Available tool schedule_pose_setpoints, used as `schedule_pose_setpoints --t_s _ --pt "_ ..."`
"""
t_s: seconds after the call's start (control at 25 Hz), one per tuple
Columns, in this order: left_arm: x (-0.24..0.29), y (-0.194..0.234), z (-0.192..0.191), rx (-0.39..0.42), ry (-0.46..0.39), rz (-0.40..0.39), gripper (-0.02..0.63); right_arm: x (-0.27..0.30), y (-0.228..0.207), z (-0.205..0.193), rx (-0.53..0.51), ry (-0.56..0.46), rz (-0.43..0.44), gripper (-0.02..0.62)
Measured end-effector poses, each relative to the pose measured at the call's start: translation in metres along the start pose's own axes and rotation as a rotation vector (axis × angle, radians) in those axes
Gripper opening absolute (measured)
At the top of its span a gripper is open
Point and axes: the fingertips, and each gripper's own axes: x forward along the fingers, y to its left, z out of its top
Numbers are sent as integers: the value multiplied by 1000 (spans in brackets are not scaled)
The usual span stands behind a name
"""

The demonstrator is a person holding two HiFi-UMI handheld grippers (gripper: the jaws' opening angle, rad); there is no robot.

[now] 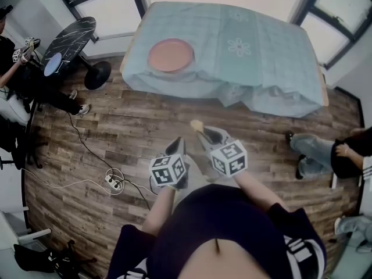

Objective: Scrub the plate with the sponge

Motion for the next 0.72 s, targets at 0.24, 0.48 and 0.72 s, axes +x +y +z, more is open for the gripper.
schedule_pose_setpoints --t_s 0.24,0.48,0.72 --pt "4 3 8 -6 -2 5 12 6 -2 4 12 -13 6 66" --pt "16 13 25 -1 -7 0 12 25 -8 13 25 -9 5 66" --pt "41 31 47 -3 1 -24 12 54 -25 31 11 0 -32 66"
